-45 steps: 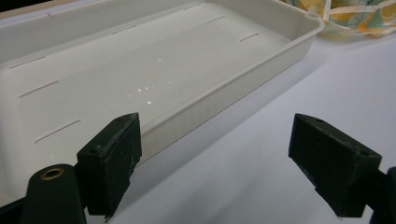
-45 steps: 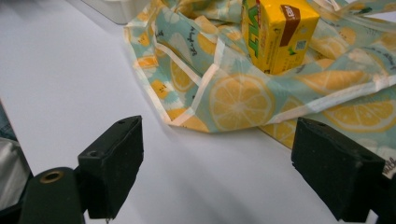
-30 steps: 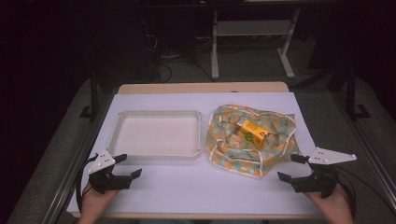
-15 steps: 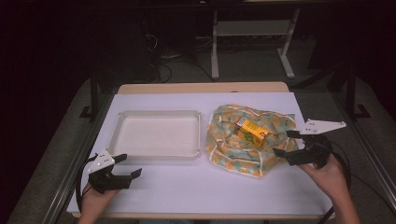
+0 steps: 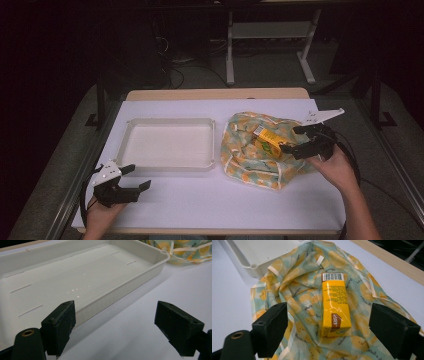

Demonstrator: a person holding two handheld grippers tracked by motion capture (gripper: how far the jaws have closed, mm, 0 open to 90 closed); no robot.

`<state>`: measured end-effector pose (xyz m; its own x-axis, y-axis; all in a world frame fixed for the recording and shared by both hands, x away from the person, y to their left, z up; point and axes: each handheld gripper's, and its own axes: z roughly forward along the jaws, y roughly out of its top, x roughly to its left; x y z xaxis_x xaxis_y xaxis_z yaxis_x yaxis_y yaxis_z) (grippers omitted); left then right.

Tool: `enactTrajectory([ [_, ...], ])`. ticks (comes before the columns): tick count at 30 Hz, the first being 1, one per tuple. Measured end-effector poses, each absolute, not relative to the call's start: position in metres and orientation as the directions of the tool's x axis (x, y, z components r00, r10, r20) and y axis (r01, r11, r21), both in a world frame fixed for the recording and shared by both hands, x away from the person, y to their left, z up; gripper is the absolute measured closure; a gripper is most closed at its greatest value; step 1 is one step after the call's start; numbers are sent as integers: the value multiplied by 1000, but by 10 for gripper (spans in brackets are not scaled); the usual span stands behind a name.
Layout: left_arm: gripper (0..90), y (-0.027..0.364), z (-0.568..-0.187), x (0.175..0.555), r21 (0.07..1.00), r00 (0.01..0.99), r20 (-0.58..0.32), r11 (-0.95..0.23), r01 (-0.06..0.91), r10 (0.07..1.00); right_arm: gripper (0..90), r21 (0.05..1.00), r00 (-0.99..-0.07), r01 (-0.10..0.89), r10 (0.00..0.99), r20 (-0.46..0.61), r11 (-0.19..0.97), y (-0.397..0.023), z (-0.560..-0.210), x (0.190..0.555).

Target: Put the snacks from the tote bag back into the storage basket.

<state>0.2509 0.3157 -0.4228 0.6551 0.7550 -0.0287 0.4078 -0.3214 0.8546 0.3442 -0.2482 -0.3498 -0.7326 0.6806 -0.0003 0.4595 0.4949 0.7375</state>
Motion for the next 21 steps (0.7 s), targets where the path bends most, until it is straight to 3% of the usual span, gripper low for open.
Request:
enactTrajectory([
  [21,167,316,-423,251,854,656,-28,-323,408,754,155,690,-730,495,684,0,528,-235,-359,372],
])
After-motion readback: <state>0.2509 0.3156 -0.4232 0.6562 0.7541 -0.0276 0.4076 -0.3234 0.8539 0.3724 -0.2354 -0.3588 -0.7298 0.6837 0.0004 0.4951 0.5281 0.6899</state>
